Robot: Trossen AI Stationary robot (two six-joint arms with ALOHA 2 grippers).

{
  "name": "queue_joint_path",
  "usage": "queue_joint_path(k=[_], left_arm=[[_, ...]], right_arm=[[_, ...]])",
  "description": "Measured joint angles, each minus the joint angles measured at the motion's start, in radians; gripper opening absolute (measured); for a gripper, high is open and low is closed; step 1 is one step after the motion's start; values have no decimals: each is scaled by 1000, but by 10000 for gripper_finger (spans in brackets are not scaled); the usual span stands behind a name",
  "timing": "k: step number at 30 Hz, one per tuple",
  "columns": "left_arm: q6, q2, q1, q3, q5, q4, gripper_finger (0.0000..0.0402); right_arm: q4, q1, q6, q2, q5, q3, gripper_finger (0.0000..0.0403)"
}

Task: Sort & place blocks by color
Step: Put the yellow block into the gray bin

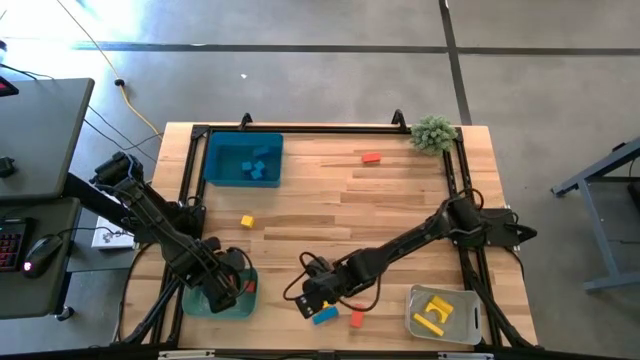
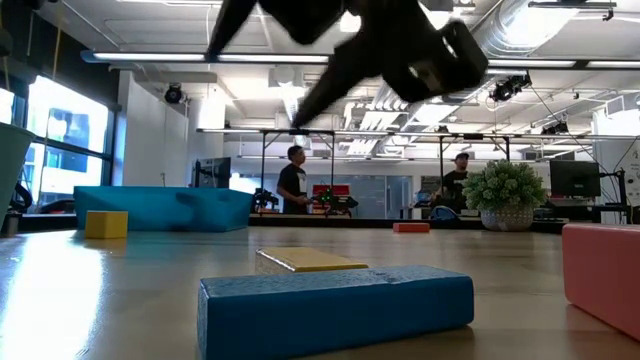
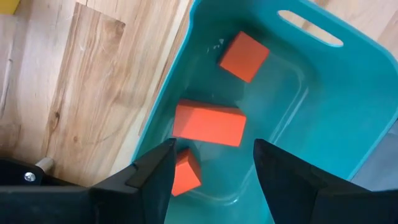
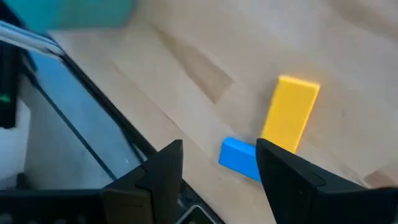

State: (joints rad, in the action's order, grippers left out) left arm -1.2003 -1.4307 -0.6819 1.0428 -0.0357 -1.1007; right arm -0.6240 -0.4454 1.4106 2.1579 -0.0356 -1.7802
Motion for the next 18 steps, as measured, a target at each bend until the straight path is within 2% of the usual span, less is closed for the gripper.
queue_joint_path(k=[4,8,18], left_arm=[[0,0,0,0,-2,0,203],[0,0,0,0,-2,0,203],[0,0,0,0,-6,0,205]], right_arm=[[-34,0,26,46,-45,1,188],[-75,0,30,61,-42,1,188],[-95,0,22,79,41,1,188]])
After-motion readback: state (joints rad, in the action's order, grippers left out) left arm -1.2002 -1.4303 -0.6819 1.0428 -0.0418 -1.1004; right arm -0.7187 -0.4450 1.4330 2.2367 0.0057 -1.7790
